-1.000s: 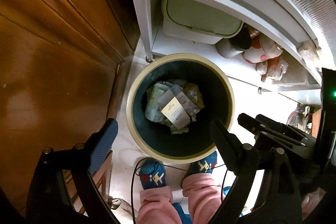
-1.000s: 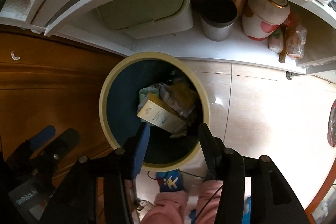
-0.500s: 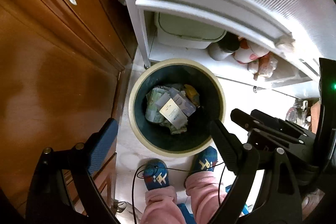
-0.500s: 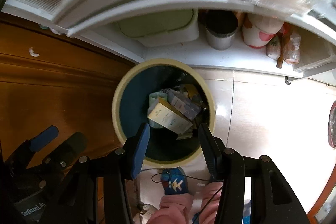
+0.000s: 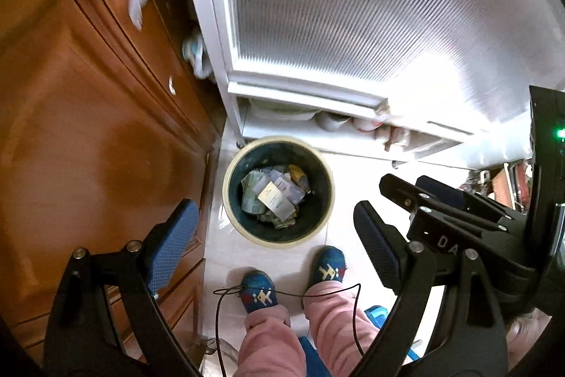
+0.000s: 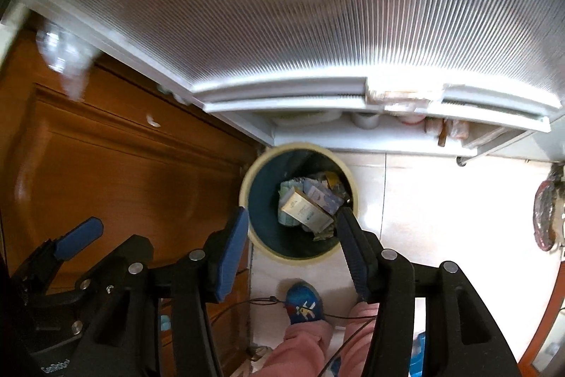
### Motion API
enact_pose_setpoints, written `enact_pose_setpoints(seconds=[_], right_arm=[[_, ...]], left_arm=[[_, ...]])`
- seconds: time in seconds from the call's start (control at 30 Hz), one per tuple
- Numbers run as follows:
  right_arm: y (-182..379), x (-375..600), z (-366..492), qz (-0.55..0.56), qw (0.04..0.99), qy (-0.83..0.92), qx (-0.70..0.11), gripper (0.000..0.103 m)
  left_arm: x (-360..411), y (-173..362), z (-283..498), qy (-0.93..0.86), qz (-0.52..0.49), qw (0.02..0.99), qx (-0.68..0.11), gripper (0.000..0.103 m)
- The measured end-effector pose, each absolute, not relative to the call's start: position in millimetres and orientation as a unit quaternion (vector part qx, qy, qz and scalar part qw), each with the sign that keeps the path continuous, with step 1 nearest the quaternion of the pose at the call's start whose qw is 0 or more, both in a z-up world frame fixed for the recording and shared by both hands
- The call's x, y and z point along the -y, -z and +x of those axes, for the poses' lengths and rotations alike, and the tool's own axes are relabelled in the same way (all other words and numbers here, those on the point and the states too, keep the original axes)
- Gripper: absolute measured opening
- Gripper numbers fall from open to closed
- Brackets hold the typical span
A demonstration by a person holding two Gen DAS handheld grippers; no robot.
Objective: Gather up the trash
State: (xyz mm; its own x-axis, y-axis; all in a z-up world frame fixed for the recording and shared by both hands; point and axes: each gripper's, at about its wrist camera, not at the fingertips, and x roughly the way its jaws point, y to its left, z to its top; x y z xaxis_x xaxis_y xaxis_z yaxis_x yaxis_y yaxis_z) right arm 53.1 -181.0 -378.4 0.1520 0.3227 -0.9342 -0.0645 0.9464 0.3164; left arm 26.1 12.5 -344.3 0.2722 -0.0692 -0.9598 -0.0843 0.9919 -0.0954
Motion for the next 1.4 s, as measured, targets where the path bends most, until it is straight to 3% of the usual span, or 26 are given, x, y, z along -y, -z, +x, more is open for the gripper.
enact_pose_setpoints(seconds=[0.77,1.17,1.4], right_arm=[[64,192,28,0.085,0.822,-0.157,-0.541,0.054],[-60,202,19,0.068,0.865,-0.163,-0.469,0.054],[-89,213,6,0.066,0.878,-0.16,-0.446,0.057]], left_arm=[[-12,63,10,-0.012,-0.061,0.853,-0.518,0.088],[-4,-25,-3,-0.037,-0.056,0.883,-0.464,0.088],[0,-43,-7,-0.045,-0.048,0.895,-0.441,0.088]])
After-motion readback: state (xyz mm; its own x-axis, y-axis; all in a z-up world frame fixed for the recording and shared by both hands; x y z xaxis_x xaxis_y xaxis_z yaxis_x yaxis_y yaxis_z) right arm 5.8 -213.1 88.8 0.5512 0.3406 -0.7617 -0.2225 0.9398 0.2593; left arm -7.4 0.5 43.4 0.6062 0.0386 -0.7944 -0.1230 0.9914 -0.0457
